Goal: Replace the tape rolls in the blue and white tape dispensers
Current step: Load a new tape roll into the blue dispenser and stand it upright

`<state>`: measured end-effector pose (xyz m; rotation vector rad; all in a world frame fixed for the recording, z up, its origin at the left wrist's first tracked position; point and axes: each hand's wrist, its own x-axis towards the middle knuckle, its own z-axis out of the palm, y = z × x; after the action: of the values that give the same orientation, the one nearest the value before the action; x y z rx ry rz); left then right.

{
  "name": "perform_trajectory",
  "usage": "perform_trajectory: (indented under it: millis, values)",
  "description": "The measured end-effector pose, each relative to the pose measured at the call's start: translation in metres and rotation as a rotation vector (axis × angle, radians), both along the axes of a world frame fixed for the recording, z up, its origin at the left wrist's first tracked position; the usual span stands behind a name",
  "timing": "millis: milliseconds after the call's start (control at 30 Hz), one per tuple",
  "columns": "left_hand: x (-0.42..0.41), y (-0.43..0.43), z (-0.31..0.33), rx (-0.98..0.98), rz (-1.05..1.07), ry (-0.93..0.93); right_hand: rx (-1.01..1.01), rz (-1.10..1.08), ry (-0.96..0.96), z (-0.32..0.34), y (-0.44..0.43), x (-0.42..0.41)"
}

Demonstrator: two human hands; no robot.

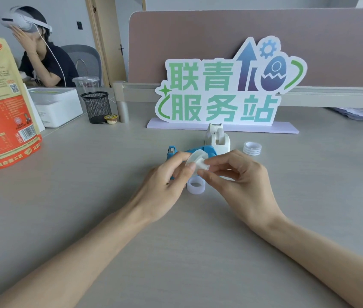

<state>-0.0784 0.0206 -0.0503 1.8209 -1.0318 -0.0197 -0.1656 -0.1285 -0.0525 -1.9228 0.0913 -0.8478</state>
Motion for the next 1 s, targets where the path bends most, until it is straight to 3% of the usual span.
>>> perform_trajectory:
  millis: [567, 700, 900, 1000]
  values:
    - [-0.0005, -0.0013, -0.0040, 0.054, 0.062, -0.155, -0.019, -0.012, 0.052, 0.0017, 0.0007, 0.0006]
    - [-0.0003, -0.0013, -0.0014, 0.014, 0.020, -0.075, 0.081, 0.018, 0.034, 0.0048, 0.0015, 0.0001]
    - [0.0018, -0.0021, -0.0013, -0.025, -0.024, 0.016, -0.055, 0.037, 0.102, 0.0031, -0.0021, 0.0042]
    - [0.0059, -0.0017, -0.0009, -0.046, -0.042, 0.064, 0.054, 0.059, 0.087, 0.0040, -0.0024, 0.0046]
